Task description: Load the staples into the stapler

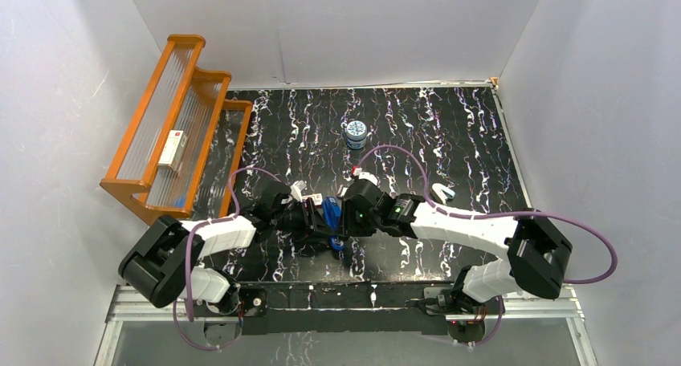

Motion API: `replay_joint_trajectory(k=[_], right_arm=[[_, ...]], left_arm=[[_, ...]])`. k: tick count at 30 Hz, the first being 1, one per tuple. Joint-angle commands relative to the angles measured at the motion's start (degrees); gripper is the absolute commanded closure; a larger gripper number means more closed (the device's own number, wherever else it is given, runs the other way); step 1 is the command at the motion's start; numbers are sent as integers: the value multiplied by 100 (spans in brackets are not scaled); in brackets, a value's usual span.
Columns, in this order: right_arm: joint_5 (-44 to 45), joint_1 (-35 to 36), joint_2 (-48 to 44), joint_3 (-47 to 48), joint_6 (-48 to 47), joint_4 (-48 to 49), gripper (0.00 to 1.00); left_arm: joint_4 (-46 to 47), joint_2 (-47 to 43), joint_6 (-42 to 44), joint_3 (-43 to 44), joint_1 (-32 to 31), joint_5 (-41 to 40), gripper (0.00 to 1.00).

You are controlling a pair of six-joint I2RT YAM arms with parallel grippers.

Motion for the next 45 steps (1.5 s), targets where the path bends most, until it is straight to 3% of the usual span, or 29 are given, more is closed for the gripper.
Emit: replay_joint_trajectory(k=[1, 9, 14, 27, 45], right_arm=[[-135, -97, -294, 8, 135, 793, 66], [-427, -183, -246, -98, 161, 965, 67], [-508, -313, -279, -120, 56, 867, 69], [-1016, -1316, -876, -119, -496, 467, 70], [-1173, -2374, -440, 648, -1494, 356, 67]], left_arm=[[-46, 68, 127, 170, -24, 48, 65], [-8, 174, 173, 334, -24, 155, 74], [-424, 241, 518, 569, -24, 96, 100], [-714, -110, 1123, 292, -24, 59, 100], [-477, 315, 1266, 91, -100, 90, 100]])
